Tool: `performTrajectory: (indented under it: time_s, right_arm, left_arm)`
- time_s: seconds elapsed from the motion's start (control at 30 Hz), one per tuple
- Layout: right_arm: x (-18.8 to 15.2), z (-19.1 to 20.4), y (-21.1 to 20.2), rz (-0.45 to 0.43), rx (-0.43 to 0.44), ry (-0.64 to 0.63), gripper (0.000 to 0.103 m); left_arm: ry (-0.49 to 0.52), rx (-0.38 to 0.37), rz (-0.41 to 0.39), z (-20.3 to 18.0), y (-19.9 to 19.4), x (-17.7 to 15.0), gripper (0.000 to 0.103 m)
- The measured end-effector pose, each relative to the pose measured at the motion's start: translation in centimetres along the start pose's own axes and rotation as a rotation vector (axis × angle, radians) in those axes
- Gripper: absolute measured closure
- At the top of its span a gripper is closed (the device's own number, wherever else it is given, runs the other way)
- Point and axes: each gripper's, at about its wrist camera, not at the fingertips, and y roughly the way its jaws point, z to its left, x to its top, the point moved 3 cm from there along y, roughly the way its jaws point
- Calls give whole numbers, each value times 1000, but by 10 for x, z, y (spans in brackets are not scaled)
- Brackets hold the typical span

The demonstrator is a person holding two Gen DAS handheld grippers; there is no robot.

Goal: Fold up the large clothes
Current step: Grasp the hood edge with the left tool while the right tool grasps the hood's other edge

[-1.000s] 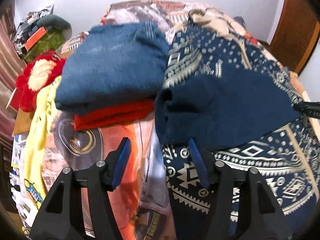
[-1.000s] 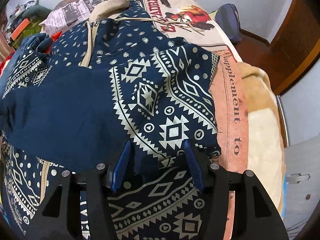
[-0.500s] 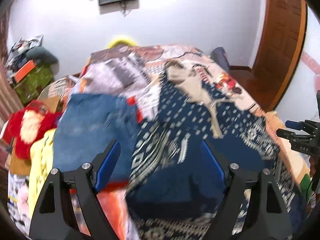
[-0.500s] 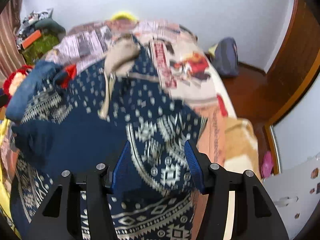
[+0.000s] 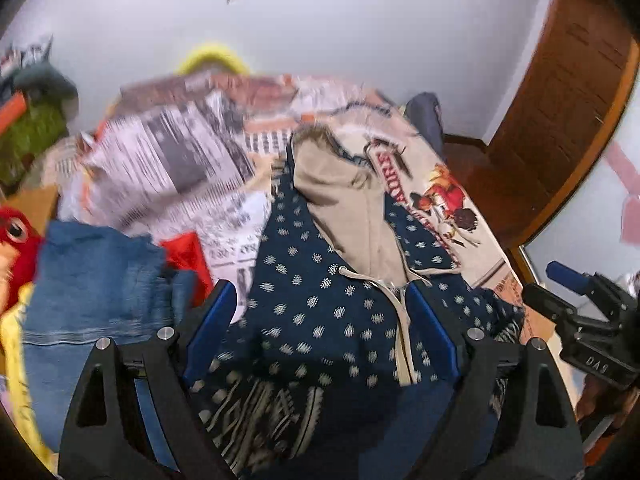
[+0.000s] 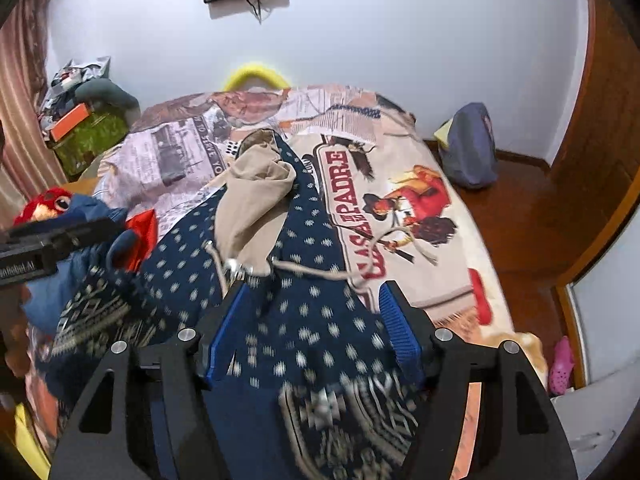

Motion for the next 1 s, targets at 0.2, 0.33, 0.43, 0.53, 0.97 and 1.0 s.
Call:
performTrajectory:
  time_s: [0.2,0.33,0.43,0.53,0.97,1.0]
  right_arm:
    - [16,-4,72,123,30,59,40]
    - [22,0,113,193,24,47,40]
    - [25,2,140,241,21,54,40]
    - [28,2,159,267,30,63,40]
    - [29,-20,138,191,63,101,92]
    - [31,-20,132,184,67,94,92]
  left_arm:
    - [-44,0,137,9,74,11,17]
    - [-97,9,187,20,109,17,20]
    - [-120,-25,212,23,127,20,45]
    - [-128,-41,234,22,142,19,53]
    - [-78,67,176,18,125,18,96]
    - [-77,63,162,18,115,20,96]
